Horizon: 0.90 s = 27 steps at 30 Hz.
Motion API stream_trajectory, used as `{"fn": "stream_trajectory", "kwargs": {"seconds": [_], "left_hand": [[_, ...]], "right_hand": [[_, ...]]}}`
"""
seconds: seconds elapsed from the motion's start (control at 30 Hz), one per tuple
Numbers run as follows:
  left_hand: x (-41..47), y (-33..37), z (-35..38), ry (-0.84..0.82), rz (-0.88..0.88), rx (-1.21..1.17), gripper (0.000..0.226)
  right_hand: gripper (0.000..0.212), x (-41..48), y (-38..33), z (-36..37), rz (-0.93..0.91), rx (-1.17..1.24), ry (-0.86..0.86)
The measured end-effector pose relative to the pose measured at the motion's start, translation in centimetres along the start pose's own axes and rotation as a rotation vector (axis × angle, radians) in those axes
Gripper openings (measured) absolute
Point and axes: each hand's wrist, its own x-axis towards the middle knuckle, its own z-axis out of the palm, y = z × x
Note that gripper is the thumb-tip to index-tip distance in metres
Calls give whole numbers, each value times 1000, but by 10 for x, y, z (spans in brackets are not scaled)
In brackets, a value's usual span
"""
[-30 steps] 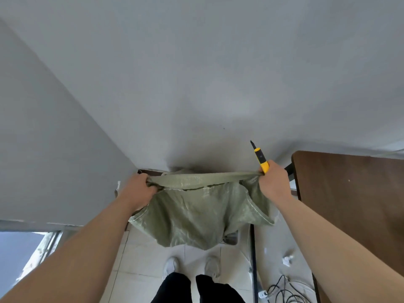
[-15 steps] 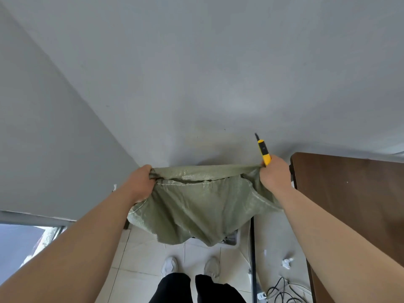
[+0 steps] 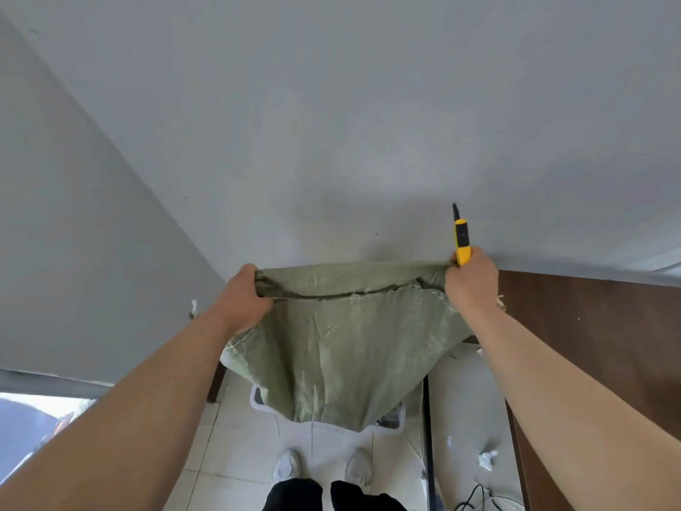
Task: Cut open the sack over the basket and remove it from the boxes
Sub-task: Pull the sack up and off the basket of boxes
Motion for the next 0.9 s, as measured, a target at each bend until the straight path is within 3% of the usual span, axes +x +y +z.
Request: {"fn": "stream_trajectory", "kwargs": {"seconds": [0.1,0.17,0.27,0.43,0.73,0.9], "left_hand": [[1,3,-2,62,19,-85,28],[-1,0,-1,1,4,1,26],[0,-2,-2,-32,17,171,5],[-1,-3,-3,7,23,264,9],[2,20,-18,238,136,52,20],[0,16,-24,100,32,127,7]], "right_hand": [[16,0,-4,-4,-2,88,64],[15,0,0,-2,23,64,11],[12,0,7,2,59,-65,-98],[9,-4,13,9,108,-97,-191],[16,3,-21,-14,-14,167,50],[13,5,-14,-7,40,52,-111]]}}
